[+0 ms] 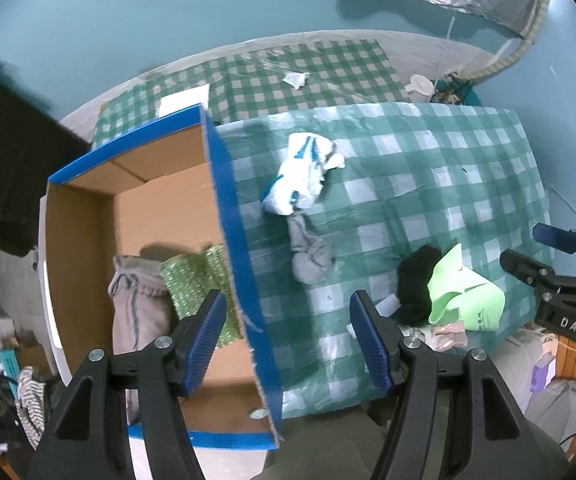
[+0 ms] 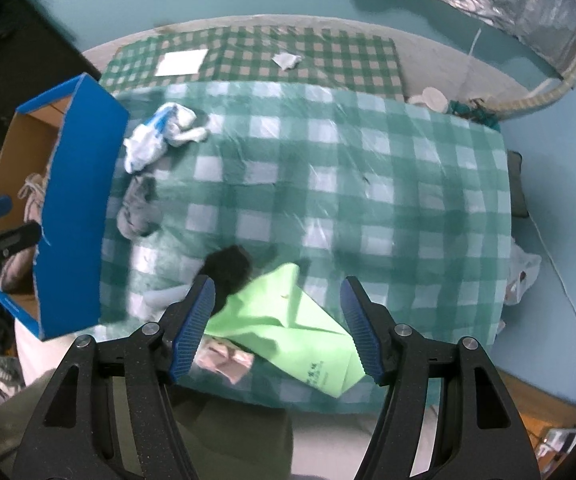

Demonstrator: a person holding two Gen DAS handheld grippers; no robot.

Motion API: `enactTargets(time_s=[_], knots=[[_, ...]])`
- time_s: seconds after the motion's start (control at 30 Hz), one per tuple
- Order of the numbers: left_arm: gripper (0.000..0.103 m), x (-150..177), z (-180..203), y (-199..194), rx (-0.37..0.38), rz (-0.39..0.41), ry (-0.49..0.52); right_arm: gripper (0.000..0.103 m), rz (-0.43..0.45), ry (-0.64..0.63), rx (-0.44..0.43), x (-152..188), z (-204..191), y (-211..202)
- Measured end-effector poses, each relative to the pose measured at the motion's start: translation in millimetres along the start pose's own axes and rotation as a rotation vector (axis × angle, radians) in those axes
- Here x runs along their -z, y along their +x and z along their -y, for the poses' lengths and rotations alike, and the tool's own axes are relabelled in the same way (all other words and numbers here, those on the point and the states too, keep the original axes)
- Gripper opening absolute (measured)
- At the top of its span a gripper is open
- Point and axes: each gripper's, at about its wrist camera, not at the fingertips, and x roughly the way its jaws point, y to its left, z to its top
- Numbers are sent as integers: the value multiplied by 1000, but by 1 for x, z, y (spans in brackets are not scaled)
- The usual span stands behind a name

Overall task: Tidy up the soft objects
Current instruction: 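Withdraw both tools from the box toward the light-green cloth, then grasp the light-green cloth with the right tool and lift it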

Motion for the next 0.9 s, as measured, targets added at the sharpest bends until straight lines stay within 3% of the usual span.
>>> enactTargets(time_s=[0.53,0.9], knots=[[66,-11,27,34,-35,-44,48,66,-61,28,-20,38,40,48],[66,-17,42,53,-54,-54,50,66,-152,-205,7,73,28,91]])
